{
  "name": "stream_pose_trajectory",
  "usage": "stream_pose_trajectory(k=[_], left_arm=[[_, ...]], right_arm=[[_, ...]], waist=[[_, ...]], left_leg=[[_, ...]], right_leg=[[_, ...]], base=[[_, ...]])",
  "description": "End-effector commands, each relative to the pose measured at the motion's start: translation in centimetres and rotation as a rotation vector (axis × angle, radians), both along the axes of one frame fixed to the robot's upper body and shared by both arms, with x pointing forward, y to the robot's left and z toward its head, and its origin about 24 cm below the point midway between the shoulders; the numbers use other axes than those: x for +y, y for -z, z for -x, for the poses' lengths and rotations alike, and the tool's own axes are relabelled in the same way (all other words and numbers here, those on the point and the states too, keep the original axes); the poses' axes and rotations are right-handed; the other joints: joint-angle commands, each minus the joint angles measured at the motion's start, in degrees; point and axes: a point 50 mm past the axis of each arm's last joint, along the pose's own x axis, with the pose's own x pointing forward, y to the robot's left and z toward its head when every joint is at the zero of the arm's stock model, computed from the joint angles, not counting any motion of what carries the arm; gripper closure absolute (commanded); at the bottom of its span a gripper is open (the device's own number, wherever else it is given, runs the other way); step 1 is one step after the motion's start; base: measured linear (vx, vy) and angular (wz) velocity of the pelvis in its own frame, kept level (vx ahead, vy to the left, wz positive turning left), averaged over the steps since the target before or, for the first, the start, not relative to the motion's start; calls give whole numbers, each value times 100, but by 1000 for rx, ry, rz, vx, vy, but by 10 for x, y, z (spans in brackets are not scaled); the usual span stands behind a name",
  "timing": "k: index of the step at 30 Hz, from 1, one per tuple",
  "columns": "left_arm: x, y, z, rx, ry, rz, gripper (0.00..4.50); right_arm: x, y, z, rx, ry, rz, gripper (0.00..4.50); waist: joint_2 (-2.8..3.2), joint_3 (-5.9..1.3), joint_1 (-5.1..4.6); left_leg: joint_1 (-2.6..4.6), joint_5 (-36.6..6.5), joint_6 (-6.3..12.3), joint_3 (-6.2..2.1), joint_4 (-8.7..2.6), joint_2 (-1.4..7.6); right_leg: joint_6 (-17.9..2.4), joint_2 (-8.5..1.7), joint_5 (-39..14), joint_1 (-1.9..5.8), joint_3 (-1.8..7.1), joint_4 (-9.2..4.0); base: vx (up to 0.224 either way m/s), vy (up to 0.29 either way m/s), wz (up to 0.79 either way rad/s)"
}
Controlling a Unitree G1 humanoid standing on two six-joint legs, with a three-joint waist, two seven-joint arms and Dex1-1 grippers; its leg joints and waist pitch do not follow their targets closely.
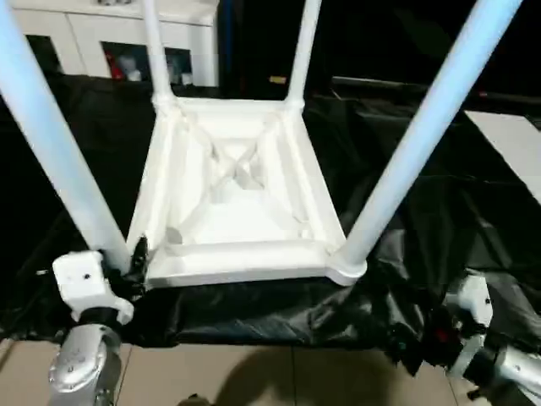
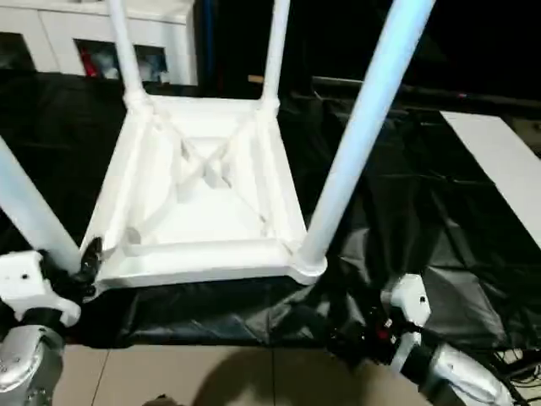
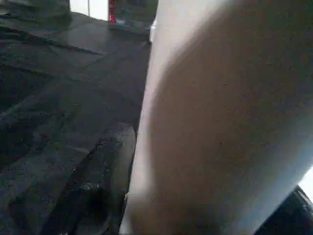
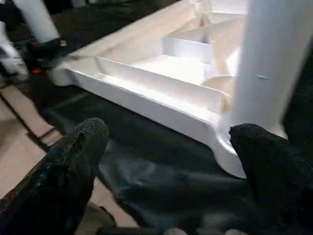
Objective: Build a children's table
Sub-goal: Flip table
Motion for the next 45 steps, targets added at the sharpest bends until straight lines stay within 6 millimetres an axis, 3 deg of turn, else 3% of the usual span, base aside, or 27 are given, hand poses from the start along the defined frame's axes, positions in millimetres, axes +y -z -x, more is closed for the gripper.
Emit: stream_pose_trajectory(k=[1,3,4,7,8,10,14,16,18,20,22,24,27,30,31,36,40,41,45], left_arm=[[-10,-2,-4,4,52,60,191],[-13,-3,-5,4,69,94,203],[-15,-4,-6,5,78,116,203],[-20,-5,-5,9,91,156,213],[-26,-6,-3,12,107,205,214],[-29,-7,-2,14,117,228,215],[-44,-13,1,0,167,356,216],[-58,-19,1,-18,204,494,216],[-66,-21,2,-19,232,562,216],[-71,-21,4,-8,257,559,216],[-77,-20,4,11,283,544,220],[-80,-20,4,20,294,539,229],[-82,-21,4,28,299,533,232],[-83,-23,1,27,297,521,232],[-83,-24,0,25,293,521,232],[-84,-25,-1,23,294,523,232],[-87,-24,1,31,300,507,232],[-87,-23,1,33,298,483,232],[-90,-23,3,41,325,447,232]], right_arm=[[9,-4,-5,2,-28,0,0],[17,-1,-10,22,-16,-11,0],[20,1,-13,35,-5,-2,0],[29,5,-13,52,-34,-13,0],[36,8,-11,76,-69,-25,0],[39,10,-10,88,-81,-31,0],[45,13,-9,114,-66,-15,0],[43,19,-15,164,27,18,0],[39,24,-22,190,111,51,0],[42,22,-27,184,135,-9,0],[49,15,-36,163,136,-117,0],[55,11,-43,150,143,-203,0],[65,8,-52,143,129,-315,0],[76,2,-66,127,110,-440,0],[78,1,-70,128,116,-460,0],[81,8,-90,158,212,-467,0],[86,6,-108,195,276,-615,0],[89,2,-115,212,290,-715,0],[91,0,-124,252,302,-817,0]], waist=[[76,-151,-29],[96,-140,-41],[74,-149,-57],[118,-146,-18],[103,-155,-23],[112,-178,-19],[90,-158,-7],[111,-150,-4],[96,-125,-27],[126,-84,-24],[117,-82,-47],[144,-118,-67],[153,-146,-72],[90,-164,-51],[133,-173,-41],[139,-192,-28],[144,-168,-70],[143,-166,-76],[135,-189,-130]], left_leg=[[62,-2154,-20,-120,-551,294],[58,-2132,-71,-128,-551,280],[41,-2051,-74,-121,-549,274],[53,-1844,-59,-106,-536,289],[11,-1652,-26,-108,-539,288],[2,-1348,51,-90,-507,287],[-28,-915,216,-63,-480,266],[-20,-899,197,-63,-478,266],[-22,-1075,82,-54,-496,251],[8,-1577,-29,-49,-526,252],[-3,-1687,-81,-60,-542,250],[9,-1674,-145,-91,-551,266],[15,-1443,-153,-74,-533,277],[-16,-1112,-74,-55,-517,258],[-4,-1064,-76,-59,-514,266],[-1,-836,-143,-41,-501,259],[2,-1242,-171,-35,-535,256],[3,-1247,-189,-37,-539,259],[-15,-1042,-173,-43,-529,256]], right_leg=[[-590,-399,-1958,36,247,-575],[-579,-392,-1944,22,242,-567],[-585,-389,-1877,33,244,-556],[-653,-390,-1513,30,261,-525],[-703,-380,-1234,73,250,-488],[-796,-379,-767,88,251,-449],[-879,-377,-318,109,245,-412],[-913,-376,-348,96,243,-408],[-929,-370,-723,82,237,-427],[-719,-360,-1437,34,257,-503],[-623,-360,-1579,36,253,-517],[-508,-355,-1441,55,245,-503],[-574,-351,-951,59,250,-466],[-681,-362,-616,98,243,-418],[-730,-368,-570,90,240,-399],[-761,-356,-257,111,235,-366],[-745,-385,-929,80,242,-420],[-688,-370,-943,81,242,-421],[-706,-360,-566,100,228,-376]], base=[[0,0,0],[0,0,0],[0,0,0],[0,0,0],[0,0,0],[0,0,0],[0,0,0],[0,0,0],[0,0,0],[0,0,0],[0,0,0],[0,0,0],[0,0,0],[0,0,0],[0,0,0],[0,0,0],[0,0,0],[0,0,0],[0,0,0]])
